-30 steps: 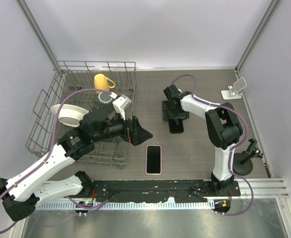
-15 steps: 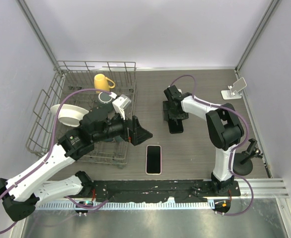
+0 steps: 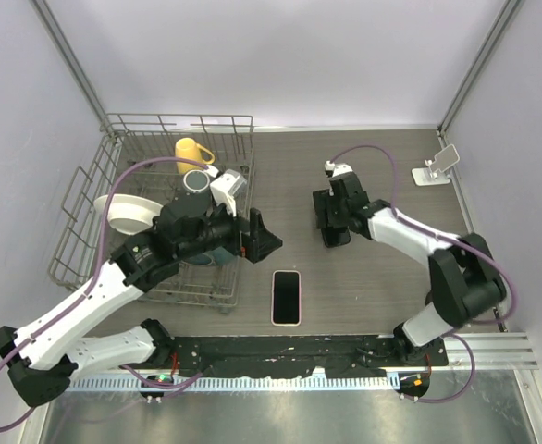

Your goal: Place the phone on the phone stand

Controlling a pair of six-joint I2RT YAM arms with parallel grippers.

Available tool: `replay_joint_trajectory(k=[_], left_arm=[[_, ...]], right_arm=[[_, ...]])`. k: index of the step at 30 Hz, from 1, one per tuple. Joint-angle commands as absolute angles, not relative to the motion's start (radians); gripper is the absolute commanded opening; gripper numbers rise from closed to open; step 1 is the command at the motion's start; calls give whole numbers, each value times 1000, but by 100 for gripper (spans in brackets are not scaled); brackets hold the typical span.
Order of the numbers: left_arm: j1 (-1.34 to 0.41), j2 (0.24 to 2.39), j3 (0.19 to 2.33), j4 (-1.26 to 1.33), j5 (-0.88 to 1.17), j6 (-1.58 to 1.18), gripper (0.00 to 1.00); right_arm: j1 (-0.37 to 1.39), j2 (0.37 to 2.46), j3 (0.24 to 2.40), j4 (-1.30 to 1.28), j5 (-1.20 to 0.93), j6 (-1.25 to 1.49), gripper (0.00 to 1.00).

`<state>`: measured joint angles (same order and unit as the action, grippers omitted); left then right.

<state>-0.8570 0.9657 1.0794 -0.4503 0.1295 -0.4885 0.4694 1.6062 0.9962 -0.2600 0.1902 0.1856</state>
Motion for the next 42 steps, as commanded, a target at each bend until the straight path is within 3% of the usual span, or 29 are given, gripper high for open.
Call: replay_joint_trajectory(k=[1,10,19,25,36,39,42], left_arm=[[-832,1003,1146,-457,106,-514,98],[-641,1152,1183,-348,434,-745,96],[-627,1270,1267,-410,405,-769,94],[-633,1299,1269,-426,420,-776,85],[-689,1345,1293,-425,419,-790,53],[-695,1348,1295,-419,411,-795,39],[-709,1351,1299,-419,403,-790,12]], right_arm=[[479,1418,875,67,92,115,1],[592,1129,785,95,-92,46,1],[732,991,801,34,-91,35,1],[770,939,788,37,-100,34,0],[827,910,784,23,-81,18,1],[850,905,788,8,-52,17,1],[864,913,804,-26,-26,26,1]])
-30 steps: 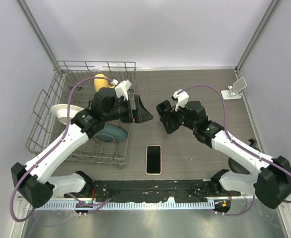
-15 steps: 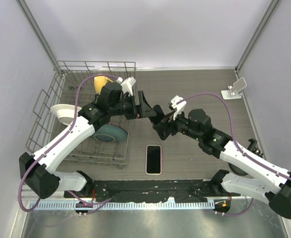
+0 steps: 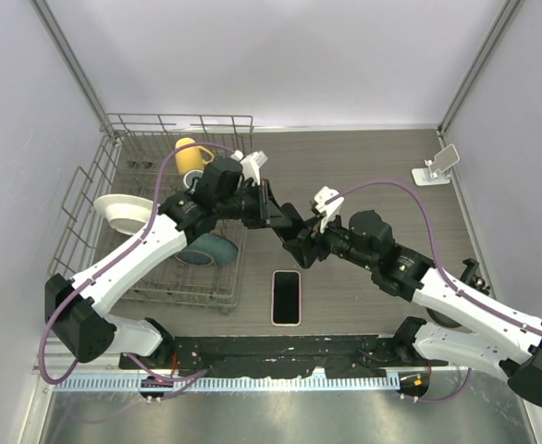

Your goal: Place the phone on the phone stand

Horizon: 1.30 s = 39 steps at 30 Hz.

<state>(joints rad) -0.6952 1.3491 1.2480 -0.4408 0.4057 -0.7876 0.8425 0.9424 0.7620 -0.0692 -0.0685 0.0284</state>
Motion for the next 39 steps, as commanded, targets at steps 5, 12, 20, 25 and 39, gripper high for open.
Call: replay_joint_trajectory(k=[5,12,20,25,39], left_arm=[[-721,1319,1289,-411,341,-790,0],[-721,1181,1246,-371,123,-793,0],[-719,1023,1124,-149,9,-789,0],[-718,989,1127,-80,-35,-759,0],[-718,977,1132,-16,-32,-695,0]], right_arm=[[870,969,863,-95,-23,78,63],[870,985,862,-179,29,222,84],[870,959,874,-302,117,356,85],[870,925,850,-324,121,377,85],[862,890,834,-350,392,568,93]])
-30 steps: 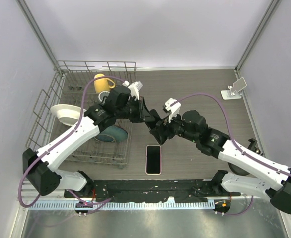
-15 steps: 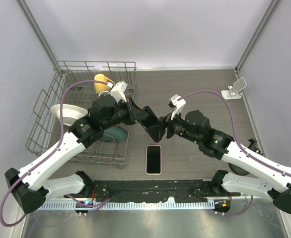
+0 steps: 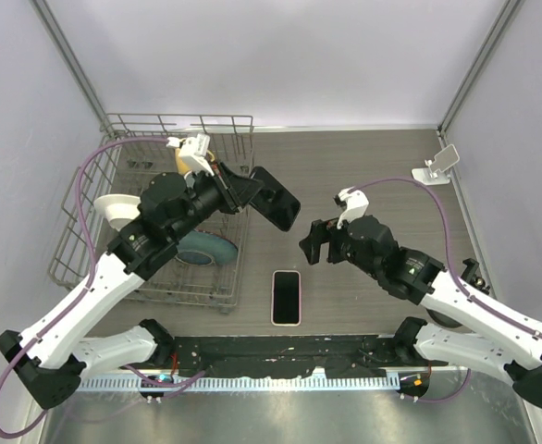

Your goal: Place the phone on the phone stand

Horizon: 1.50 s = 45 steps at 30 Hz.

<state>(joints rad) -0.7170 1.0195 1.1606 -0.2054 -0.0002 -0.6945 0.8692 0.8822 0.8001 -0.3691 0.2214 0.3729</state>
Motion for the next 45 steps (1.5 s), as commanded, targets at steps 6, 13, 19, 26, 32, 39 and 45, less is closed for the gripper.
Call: replay_joint_trajectory(k=[6,13,19,26,32,39,45], left_arm=[[-692,948,1037,165,-29,-840,0],[-686,902,864,434,-32,-1038,0],[-681,884,779,569,-54,-1124,0],[-680,905,698,755,-78,-1235,0],[-680,936,658,861,-78,-1278,0],[-680,943,629,894,-66,-1285,0],[-680,942,611,896,-60,-1284,0]], right_arm=[[833,783,677,102,227,905,93],[730,813,406,713,-24,1123,88],[726,896,367,1026,-69,1161,77],[727,942,407,1095,-124,1158,57],[727,936,399,1100,-66,1144,43],[727,977,423,1124,-35,1131,43],[727,1015,445,1158,-29,1126,40]])
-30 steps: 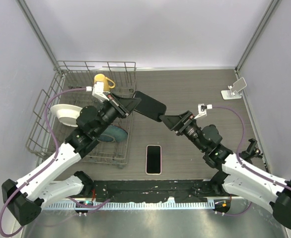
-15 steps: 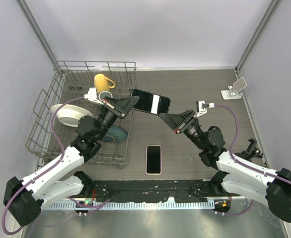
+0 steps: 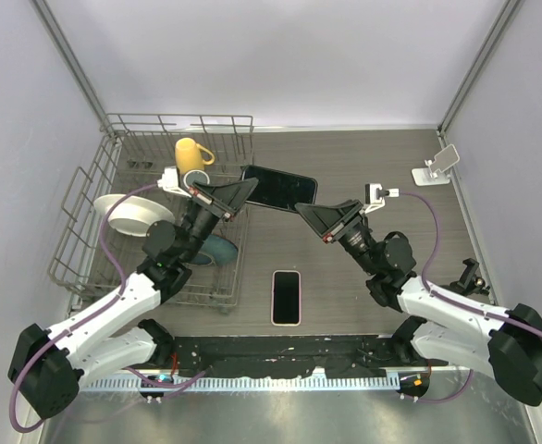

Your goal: Place the phone on the phone stand

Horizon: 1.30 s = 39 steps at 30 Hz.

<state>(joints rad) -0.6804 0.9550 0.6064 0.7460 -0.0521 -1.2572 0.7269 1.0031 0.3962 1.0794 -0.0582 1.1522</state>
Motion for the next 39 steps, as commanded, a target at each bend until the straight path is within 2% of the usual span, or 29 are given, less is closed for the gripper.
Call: replay_joint_trajectory(k=[1,4,7,8,10,13,14,17,20,24,28,32,35,36,39], left_arm=[[-680,940,607,899,-60,-1284,0],[-680,936,597,904,-58,-1282,0],[-680,934,591,900,-55,-1288,0],[-680,934,589,894,-48,-1293,0],[-675,922,589,865,-3,-1284,0],[-664,893,591,815,104,-1237,47],[-660,868,597,784,123,-1226,70],[-629,833,633,617,230,-1140,85],[-588,822,727,318,354,-984,89],[-525,815,842,-57,446,-768,90],[-505,836,946,-173,598,-634,90],[-505,879,979,-157,808,-612,87],[-505,932,960,-5,1032,-731,82],[-506,946,954,96,1076,-767,81],[-523,994,956,115,1157,-799,77]], right_arm=[[726,1017,449,1160,-29,1121,40],[726,1032,466,1154,-29,1118,34],[726,1046,472,1160,-29,1121,19],[724,1048,472,1161,-34,1121,3],[713,1045,477,1154,-52,1117,1],[678,993,488,1065,-109,1074,1],[661,970,491,1028,-123,1049,1],[575,888,517,866,-234,1019,1],[488,830,587,688,-414,951,1],[442,837,789,302,-664,771,1],[442,845,897,72,-802,608,1],[442,831,925,12,-891,577,1],[443,834,942,-34,-913,560,1],[442,839,948,-29,-925,560,1],[442,844,950,24,-942,586,1]])
